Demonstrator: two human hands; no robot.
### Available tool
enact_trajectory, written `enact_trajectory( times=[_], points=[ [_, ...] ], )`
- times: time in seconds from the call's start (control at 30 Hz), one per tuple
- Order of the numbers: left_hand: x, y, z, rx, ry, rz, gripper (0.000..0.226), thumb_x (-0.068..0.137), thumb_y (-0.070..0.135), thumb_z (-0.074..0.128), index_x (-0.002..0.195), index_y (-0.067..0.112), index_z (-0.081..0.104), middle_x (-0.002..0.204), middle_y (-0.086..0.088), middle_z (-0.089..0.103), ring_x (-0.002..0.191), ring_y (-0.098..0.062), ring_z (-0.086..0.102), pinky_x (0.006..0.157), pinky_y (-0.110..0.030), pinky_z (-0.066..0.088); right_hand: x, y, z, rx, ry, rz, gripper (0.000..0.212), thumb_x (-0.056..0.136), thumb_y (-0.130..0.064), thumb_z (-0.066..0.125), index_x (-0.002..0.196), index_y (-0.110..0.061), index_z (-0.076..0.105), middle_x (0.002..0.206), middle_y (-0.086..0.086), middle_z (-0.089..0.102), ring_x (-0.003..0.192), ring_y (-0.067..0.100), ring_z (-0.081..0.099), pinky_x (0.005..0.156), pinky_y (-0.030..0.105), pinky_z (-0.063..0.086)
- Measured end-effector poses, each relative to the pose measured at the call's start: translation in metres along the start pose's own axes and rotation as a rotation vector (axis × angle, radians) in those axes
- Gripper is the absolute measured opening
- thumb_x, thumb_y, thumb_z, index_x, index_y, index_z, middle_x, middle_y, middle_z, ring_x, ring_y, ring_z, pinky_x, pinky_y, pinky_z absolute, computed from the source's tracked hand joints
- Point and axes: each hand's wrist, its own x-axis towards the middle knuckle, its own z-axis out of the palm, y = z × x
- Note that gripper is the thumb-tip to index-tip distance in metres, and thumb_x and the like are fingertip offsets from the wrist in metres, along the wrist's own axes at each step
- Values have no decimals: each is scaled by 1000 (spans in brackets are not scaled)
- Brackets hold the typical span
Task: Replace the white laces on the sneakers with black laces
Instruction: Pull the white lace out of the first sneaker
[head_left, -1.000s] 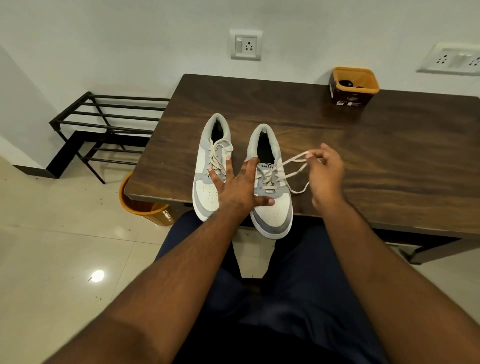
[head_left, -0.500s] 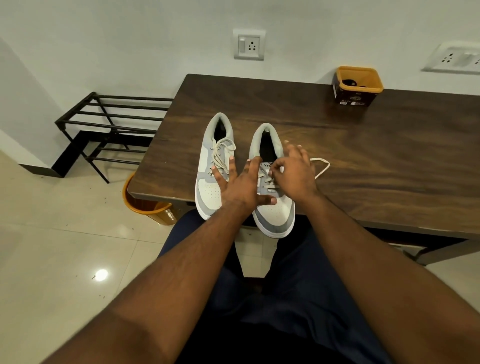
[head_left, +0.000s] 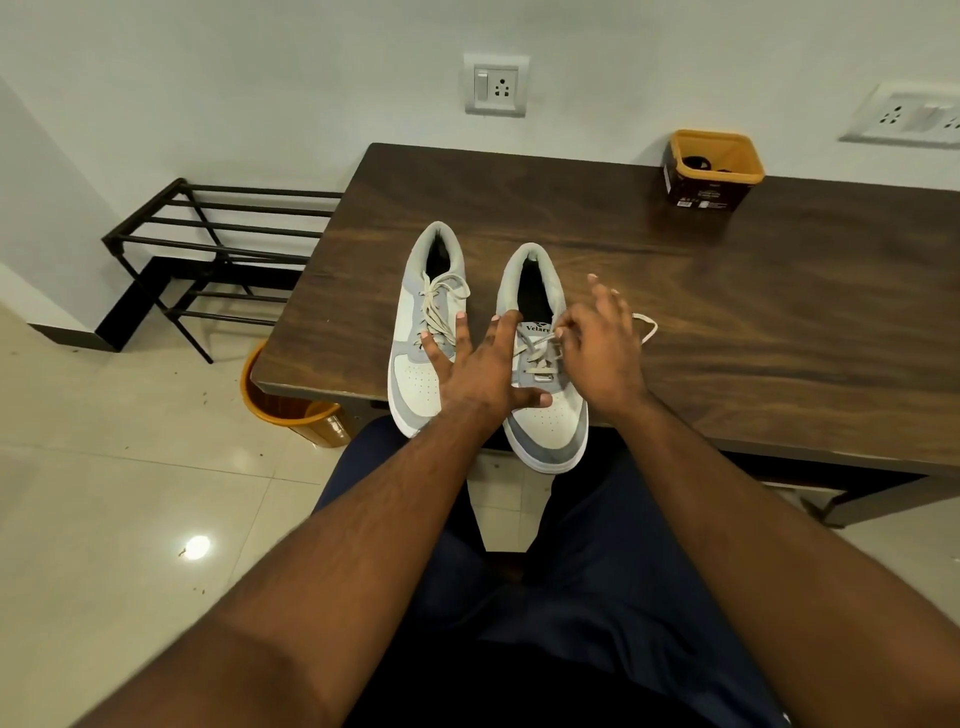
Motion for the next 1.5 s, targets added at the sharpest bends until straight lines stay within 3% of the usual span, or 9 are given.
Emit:
enact_trajectory(
  times=[0.27, 0.37, 0.47, 0.6, 0.73, 0.83, 0.97, 1.27, 1.5],
  points=[
    [-1, 1, -5, 15, -17, 10, 106, 70, 69, 71, 149, 36, 9, 158, -2, 32, 150, -32, -14, 107, -68, -17, 12, 45, -7, 485, 322, 409, 15, 93, -10, 52, 85, -21, 58, 139, 13, 48, 135, 24, 39, 113, 38, 29],
    [-2, 0, -5, 20, -17, 11, 105, 71, 69, 71, 149, 36, 9, 159, -2, 30, 150, -32, -14, 107, -68, -16, 21, 58, -11, 658, 397, 582, 16, 87, -16, 54, 74, -25, 55, 102, 8, 65, 97, 22, 59, 87, 32, 50],
    [-2, 1, -6, 16, -27, 14, 106, 70, 67, 72, 149, 36, 8, 162, -2, 20, 150, -32, -9, 108, -69, -14, 24, 68, -11, 776, 436, 707, 20, 86, -8, 56, 74, -24, 55, 82, -3, 60, 83, 18, 56, 65, 16, 44],
    [-1, 11, -13, -92, -18, -20, 95, 72, 54, 79, 146, 38, 22, 164, -4, -2, 149, -34, 3, 111, -68, 5, 1, 66, -8, 413, 405, 438, 20, 82, -18, 69, 101, -21, 65, 112, -3, 55, 101, 15, 50, 93, 29, 41],
    [8, 23, -25, -230, 111, -75, 36, 89, 37, 65, 124, 40, 57, 164, -1, 1, 149, -34, -1, 113, -67, 6, -17, 47, 14, 367, -50, 75, 52, 75, -32, 78, 124, -25, 59, 123, 1, 58, 109, 14, 55, 95, 39, 48],
    [17, 29, -27, -84, 84, -32, 18, 93, 34, 61, 109, 38, 68, 165, -1, -1, 149, -35, -11, 113, -65, -1, -23, 40, 30, 303, -198, 138, 93, 57, -64, 77, 138, -36, 40, 135, -2, 54, 122, 20, 54, 99, 45, 46],
    [21, 33, -23, 33, 3, 23, 14, 89, 41, 67, 100, 36, 72, 164, -1, -3, 148, -35, -17, 113, -65, -2, -22, 38, 43, 503, -219, 299, 113, 41, -80, 78, 139, -36, 42, 134, -7, 55, 119, 13, 57, 98, 45, 50],
    [5, 22, -10, -328, 196, -13, 7, 89, 23, 67, 84, 27, 68, 164, 6, 11, 151, -25, -8, 115, -54, 0, -42, 6, 59, 240, 6, 315, 81, 75, -57, 68, 144, -25, 39, 143, -2, 43, 128, 25, 47, 102, 53, 38],
    [-17, 17, 0, -420, 316, -209, 9, 92, 30, 59, 99, 28, 64, 163, -1, 15, 151, -27, -3, 115, -54, 4, -37, 1, 63, 50, 3, 349, 82, 75, -74, 42, 143, -30, 35, 147, 1, 40, 140, 23, 31, 110, 57, 25]
  ],
)
